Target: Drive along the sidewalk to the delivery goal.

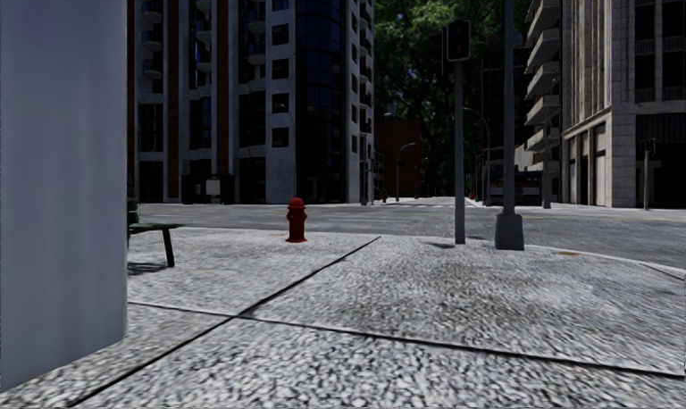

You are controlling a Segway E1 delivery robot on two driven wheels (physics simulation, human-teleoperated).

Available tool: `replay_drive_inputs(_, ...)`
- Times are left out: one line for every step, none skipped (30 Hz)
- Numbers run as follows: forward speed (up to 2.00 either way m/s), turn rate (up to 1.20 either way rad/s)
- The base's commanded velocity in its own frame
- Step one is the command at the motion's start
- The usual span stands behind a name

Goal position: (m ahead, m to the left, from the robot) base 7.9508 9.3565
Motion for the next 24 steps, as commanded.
replay_drive_inputs(2.0, 0.51)
replay_drive_inputs(2.0, 0.51)
replay_drive_inputs(2.0, 0.36)
replay_drive_inputs(2.0, 0.21)
replay_drive_inputs(2.0, 0.0)
replay_drive_inputs(2.0, 0.0)
replay_drive_inputs(2.0, 0.0)
replay_drive_inputs(2.0, 0.0)
replay_drive_inputs(2.0, 0.0)
replay_drive_inputs(2.0, 0.0)
replay_drive_inputs(2.0, 0.0)
replay_drive_inputs(2.0, 0.0)
replay_drive_inputs(2.0, 0.0)
replay_drive_inputs(2.0, 0.0)
replay_drive_inputs(2.0, 0.05)
replay_drive_inputs(2.0, 0.28)
replay_drive_inputs(2.0, 0.28)
replay_drive_inputs(2.0, 0.37)
replay_drive_inputs(2.0, 0.4)
replay_drive_inputs(2.0, 0.41)
replay_drive_inputs(2.0, 0.41)
replay_drive_inputs(2.0, 0.41)
replay_drive_inputs(2.0, 0.41)
replay_drive_inputs(2.0, 0.41)
